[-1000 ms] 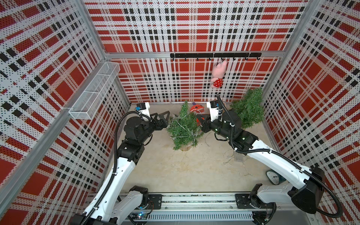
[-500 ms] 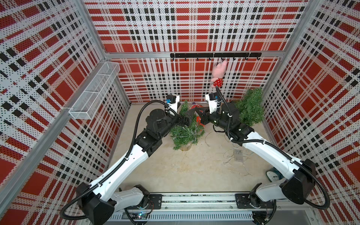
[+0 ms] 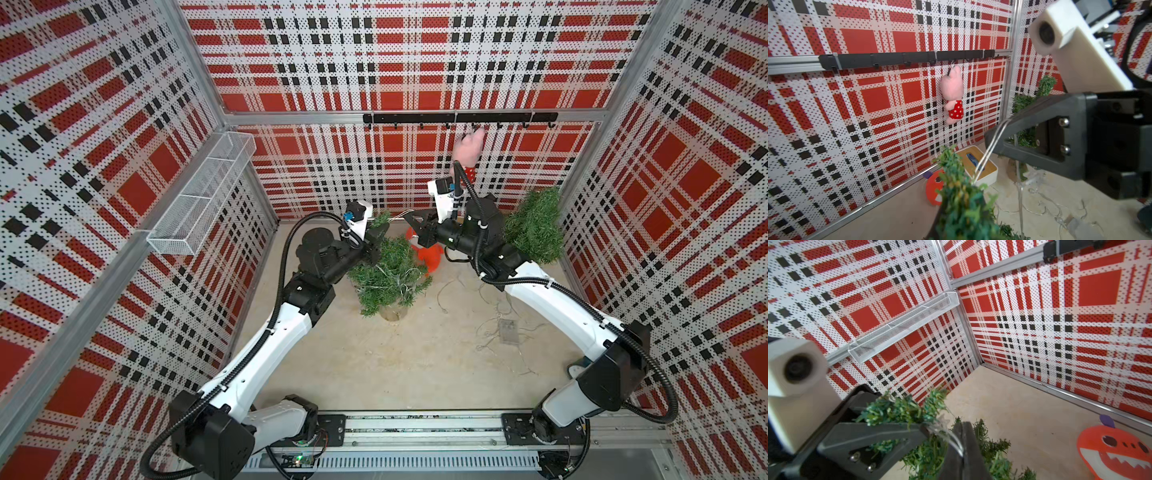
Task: Wrap string light around the christmas tree
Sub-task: Wrap the light string around the Christmas tree.
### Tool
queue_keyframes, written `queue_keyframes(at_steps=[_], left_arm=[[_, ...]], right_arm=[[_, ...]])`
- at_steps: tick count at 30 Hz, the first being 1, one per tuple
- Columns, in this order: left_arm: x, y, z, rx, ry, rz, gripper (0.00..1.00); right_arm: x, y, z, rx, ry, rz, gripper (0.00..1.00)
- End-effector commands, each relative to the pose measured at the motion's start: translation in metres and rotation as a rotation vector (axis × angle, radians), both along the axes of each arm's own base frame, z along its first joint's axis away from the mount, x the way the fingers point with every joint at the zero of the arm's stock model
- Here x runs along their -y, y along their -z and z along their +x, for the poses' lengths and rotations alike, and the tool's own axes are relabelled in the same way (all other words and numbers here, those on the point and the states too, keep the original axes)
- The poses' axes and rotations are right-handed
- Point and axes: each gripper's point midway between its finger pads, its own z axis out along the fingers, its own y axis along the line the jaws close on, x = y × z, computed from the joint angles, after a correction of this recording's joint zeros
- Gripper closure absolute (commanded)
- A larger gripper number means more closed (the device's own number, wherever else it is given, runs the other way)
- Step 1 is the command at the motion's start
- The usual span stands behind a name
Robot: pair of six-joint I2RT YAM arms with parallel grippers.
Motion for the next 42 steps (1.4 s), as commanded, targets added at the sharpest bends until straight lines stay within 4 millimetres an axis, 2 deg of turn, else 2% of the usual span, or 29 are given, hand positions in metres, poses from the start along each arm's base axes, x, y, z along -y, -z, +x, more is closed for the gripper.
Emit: queue_keyframes(at_steps=[1, 6, 7, 10, 12, 15, 16, 19, 21, 22, 25, 29, 32, 37, 40, 42], left_arm=[[0.007, -0.030, -0.015, 0.108, 0.168, -0.005, 1.00], [0.015, -0.040, -0.018, 0.166, 0.325, 0.051, 1.00], [0.004, -0.044, -0.012, 0.178, 0.325, 0.051, 1.00], [0.003, -0.047, -0.013, 0.216, 0.433, 0.062, 1.00], [0.006, -0.046, -0.016, 0.238, 0.511, 0.061, 1.00], [0.012, -0.041, -0.011, 0.227, 0.581, 0.063, 1.00], [0.012, -0.039, -0.007, 0.222, 0.590, 0.063, 1.00], [0.007, -0.040, 0.000, 0.230, 0.582, 0.065, 1.00], [0.003, -0.041, 0.002, 0.238, 0.574, 0.061, 1.00], [0.000, -0.041, 0.004, 0.243, 0.566, 0.058, 1.00], [-0.008, -0.041, 0.014, 0.243, 0.520, 0.044, 1.00], [-0.022, -0.038, 0.028, 0.229, 0.451, 0.020, 1.00], [-0.034, -0.038, 0.037, 0.218, 0.406, -0.004, 1.00], [-0.042, -0.035, 0.042, 0.200, 0.384, -0.018, 1.00], [-0.047, -0.033, 0.046, 0.180, 0.368, -0.030, 1.00], [-0.050, -0.033, 0.048, 0.173, 0.354, -0.037, 1.00]], right_arm=[[0.006, -0.057, 0.000, 0.115, -0.009, 0.083, 1.00], [0.002, -0.073, 0.019, 0.165, 0.042, 0.016, 1.00], [0.002, -0.074, 0.025, 0.175, 0.057, -0.001, 1.00], [-0.005, -0.069, 0.046, 0.154, 0.036, 0.014, 1.00], [-0.016, -0.058, 0.063, 0.129, 0.019, 0.001, 1.00], [-0.033, -0.021, 0.096, 0.065, 0.010, -0.056, 1.00], [-0.038, -0.001, 0.107, 0.027, 0.001, -0.077, 1.00], [-0.048, 0.047, 0.122, -0.058, -0.040, -0.113, 1.00], [-0.052, 0.071, 0.121, -0.094, -0.056, -0.130, 0.98], [-0.052, 0.077, 0.118, -0.105, -0.073, -0.126, 0.90], [-0.052, 0.084, 0.100, -0.117, -0.133, -0.108, 0.73], [-0.042, 0.092, 0.082, -0.134, -0.166, -0.130, 0.59], [-0.028, 0.092, 0.071, -0.135, -0.170, -0.141, 0.45], [-0.005, 0.083, 0.054, -0.108, -0.183, -0.146, 0.19], [0.004, 0.083, 0.049, -0.099, -0.190, -0.155, 0.11], [0.012, 0.080, 0.048, -0.096, -0.183, -0.150, 0.09]])
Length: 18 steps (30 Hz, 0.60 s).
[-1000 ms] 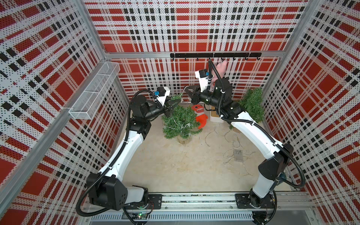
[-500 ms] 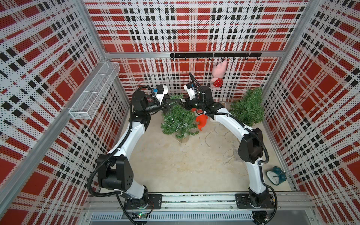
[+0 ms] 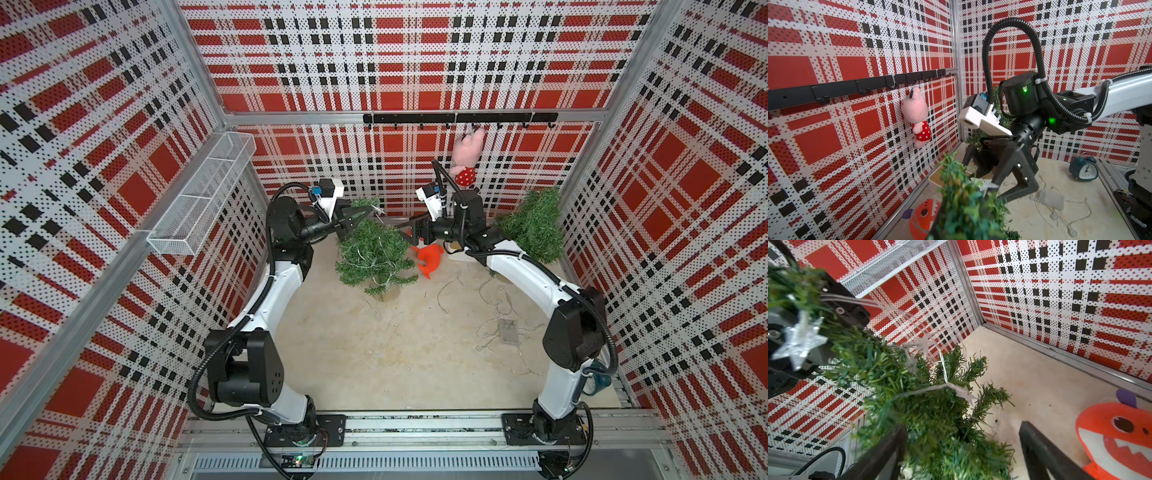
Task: Wrap string light around the christmas tree
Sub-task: Wrap the light string around the Christmas tree, then move the christmas tree to the center of the board.
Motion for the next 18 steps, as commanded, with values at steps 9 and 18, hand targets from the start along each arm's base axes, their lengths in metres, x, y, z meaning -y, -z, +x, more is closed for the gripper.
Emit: queue_keyframes(at_steps=[9, 18], left_arm=[[-0.031, -0.026, 0.005, 0.075, -0.099, -0.031, 1.00], [-0.085, -0.030, 0.029, 0.063, -0.328, 0.038, 1.00]], right_arm=[[0.043, -0.046, -0.017, 0.096, 0.061, 0.102, 0.09], [0.065, -0.030, -0.023, 0.091, 0.154, 0.076, 0.10]])
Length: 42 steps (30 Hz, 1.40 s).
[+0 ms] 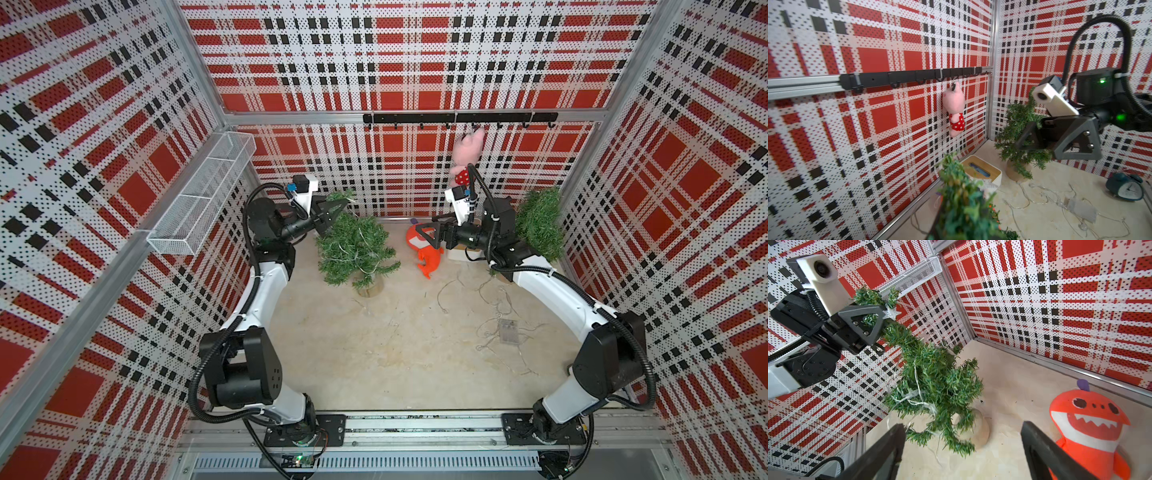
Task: Wrap string light around the christmas tree
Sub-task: Move the christmas tree to the center of the board.
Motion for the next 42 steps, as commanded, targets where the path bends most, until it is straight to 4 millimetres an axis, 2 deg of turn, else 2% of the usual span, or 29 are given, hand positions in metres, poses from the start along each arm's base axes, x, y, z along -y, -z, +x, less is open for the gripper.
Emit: queue_keyframes(at_steps=[1, 4, 6, 9, 12, 14, 17, 20, 23, 29, 32, 42], left_arm=[[-0.019, -0.033, 0.004, 0.098, -0.144, 0.108, 1.00], [-0.040, -0.021, 0.025, 0.042, -0.280, 0.196, 1.00], [-0.063, -0.017, 0.037, 0.020, -0.393, 0.222, 1.00], [-0.085, -0.012, 0.043, 0.004, -0.467, 0.216, 1.00], [-0.091, -0.001, 0.044, -0.011, -0.461, 0.162, 1.00], [-0.096, 0.020, 0.048, -0.047, -0.480, 0.153, 1.00], [-0.106, 0.040, 0.051, -0.094, -0.515, 0.135, 1.00], [-0.111, 0.042, 0.050, -0.095, -0.540, 0.128, 0.85], [-0.112, 0.033, 0.050, -0.080, -0.547, 0.101, 0.60], [-0.124, 0.019, 0.051, -0.090, -0.623, 0.045, 0.20], [-0.121, 0.009, 0.046, -0.094, -0.611, -0.009, 0.01], [-0.129, -0.032, 0.028, -0.090, -0.713, -0.123, 0.02]], right_arm=[[0.011, -0.010, 0.000, 0.045, 0.047, 0.005, 0.10], [0.012, -0.004, 0.000, 0.033, 0.060, 0.000, 0.10], [0.013, -0.001, 0.000, 0.023, 0.063, 0.004, 0.10], [0.013, 0.003, -0.001, 0.011, 0.064, 0.008, 0.11], [0.014, 0.005, -0.002, 0.006, 0.065, 0.011, 0.11], [0.014, 0.005, -0.002, 0.004, 0.066, 0.018, 0.12], [0.013, 0.005, -0.004, -0.005, 0.058, 0.025, 0.12], [0.013, 0.005, -0.005, -0.007, 0.058, 0.021, 0.12], [0.014, 0.006, -0.004, -0.007, 0.059, 0.018, 0.12], [0.012, 0.010, -0.004, -0.016, 0.054, 0.027, 0.13], [0.011, 0.011, -0.003, -0.022, 0.051, 0.031, 0.13], [0.008, 0.016, -0.002, -0.035, 0.040, 0.044, 0.14]])
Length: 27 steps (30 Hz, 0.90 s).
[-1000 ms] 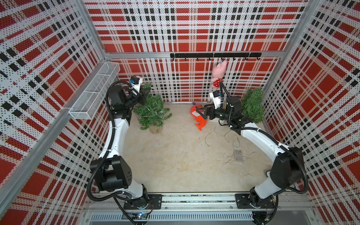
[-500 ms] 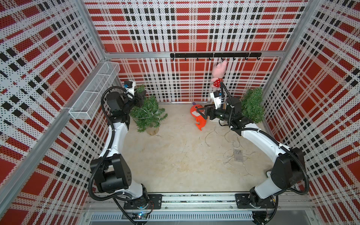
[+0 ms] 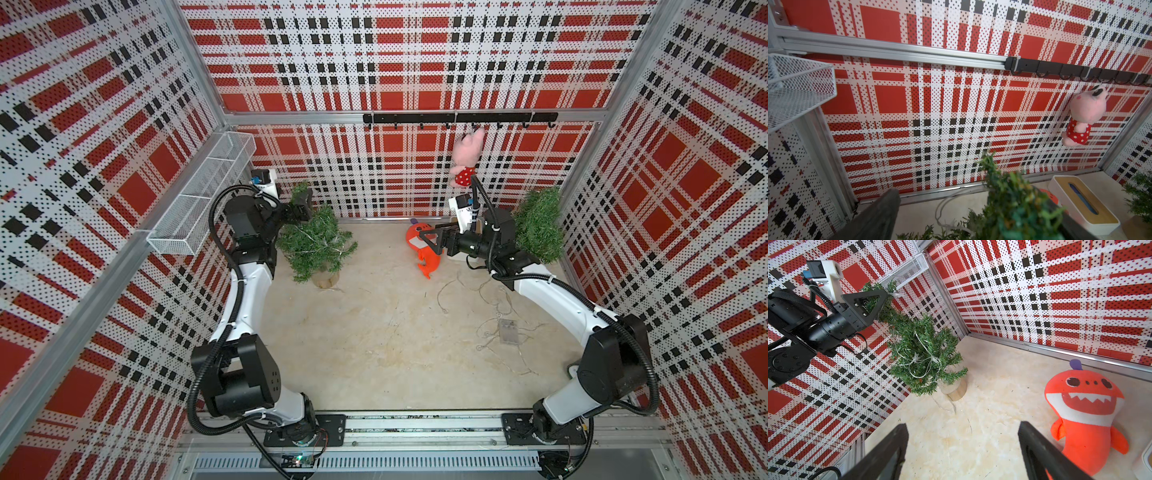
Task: Wrap string light around the christmas tree
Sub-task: Move the christmas tree to the center of the board, then pick up the Christmas tree at the center of the board.
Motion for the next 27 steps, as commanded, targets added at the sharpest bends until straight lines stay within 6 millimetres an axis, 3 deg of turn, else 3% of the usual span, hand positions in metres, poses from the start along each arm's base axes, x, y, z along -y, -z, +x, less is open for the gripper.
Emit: queue_keyframes(at_steps=[1, 6, 9, 12, 15, 20, 24, 27], left_arm=[[-0.003, -0.037, -0.017, 0.053, -0.055, -0.052, 0.02], [-0.004, -0.063, -0.033, 0.105, -0.127, -0.105, 0.02], [-0.004, -0.086, -0.050, 0.145, -0.255, -0.104, 0.02], [0.016, -0.107, -0.074, 0.176, -0.382, -0.055, 0.02], [0.061, -0.113, -0.092, 0.181, -0.387, -0.021, 0.02], [0.179, -0.094, -0.104, 0.153, -0.154, -0.029, 0.02], [0.267, -0.064, -0.110, 0.104, 0.021, -0.020, 0.02], [0.318, -0.030, -0.115, 0.060, 0.140, -0.029, 0.02]], right_arm=[[0.001, -0.004, -0.001, 0.018, -0.006, 0.017, 0.14], [0.006, -0.005, 0.001, 0.005, 0.035, 0.034, 0.17], [0.015, -0.003, 0.003, -0.066, 0.100, 0.024, 0.24], [0.044, 0.009, 0.006, -0.207, 0.275, -0.102, 0.33], [0.093, 0.009, -0.006, -0.243, 0.492, -0.236, 0.31], [0.157, -0.014, -0.032, -0.218, 0.660, -0.330, 0.19], [0.231, -0.034, -0.040, -0.228, 0.885, -0.380, 0.09], [0.295, -0.041, -0.046, -0.254, 1.090, -0.390, 0.01]])
